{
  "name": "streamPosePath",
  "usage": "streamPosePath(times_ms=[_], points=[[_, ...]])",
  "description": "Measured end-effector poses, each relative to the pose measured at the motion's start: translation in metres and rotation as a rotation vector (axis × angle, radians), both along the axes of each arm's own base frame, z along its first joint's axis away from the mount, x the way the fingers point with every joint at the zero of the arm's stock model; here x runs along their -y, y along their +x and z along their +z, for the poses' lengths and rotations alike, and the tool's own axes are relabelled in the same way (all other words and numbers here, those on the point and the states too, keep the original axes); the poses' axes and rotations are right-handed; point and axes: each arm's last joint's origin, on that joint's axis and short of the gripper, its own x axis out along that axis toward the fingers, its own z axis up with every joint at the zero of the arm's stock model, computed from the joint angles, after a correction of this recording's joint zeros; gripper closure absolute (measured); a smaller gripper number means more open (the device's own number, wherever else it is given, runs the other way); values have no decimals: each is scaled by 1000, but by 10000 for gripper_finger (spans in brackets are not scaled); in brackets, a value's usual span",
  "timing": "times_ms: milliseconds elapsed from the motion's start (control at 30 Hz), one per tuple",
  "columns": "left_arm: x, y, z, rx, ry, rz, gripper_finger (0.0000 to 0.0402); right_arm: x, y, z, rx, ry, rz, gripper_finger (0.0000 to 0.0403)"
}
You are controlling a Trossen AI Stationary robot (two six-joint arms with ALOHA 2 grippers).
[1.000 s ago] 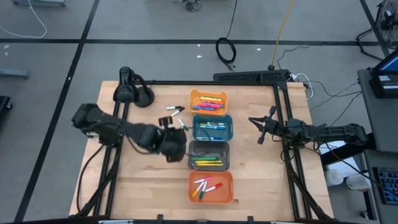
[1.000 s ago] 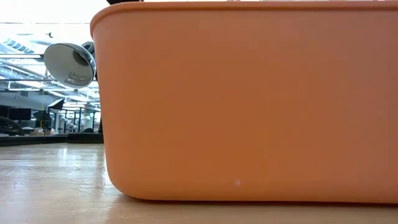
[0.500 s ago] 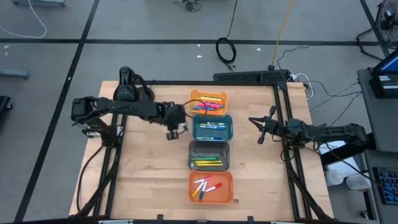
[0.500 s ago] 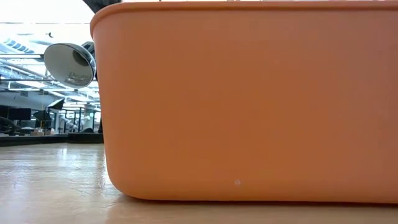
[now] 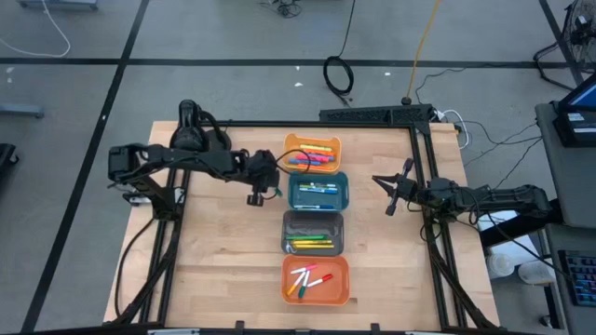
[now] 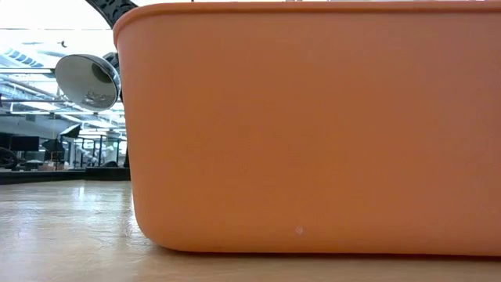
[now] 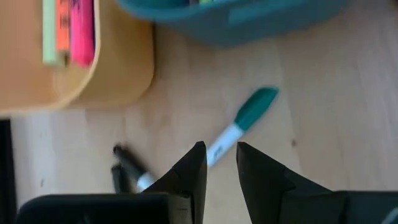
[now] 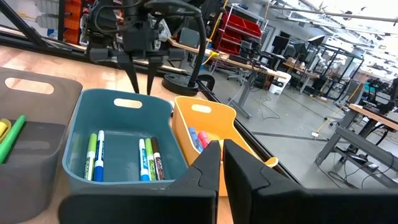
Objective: Pick & Place Markers
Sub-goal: Put the green mini marker into the orange bin
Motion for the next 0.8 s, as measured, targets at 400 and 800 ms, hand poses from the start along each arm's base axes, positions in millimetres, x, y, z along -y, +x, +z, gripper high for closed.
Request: streamPosePath(times_ms=[400, 800], points=[[-8, 12, -29, -15, -61, -103, 309, 0, 0, 0, -1, 0, 0, 392], [-22, 10, -29, 18, -87, -153, 309, 0, 0, 0, -1, 0, 0, 392]])
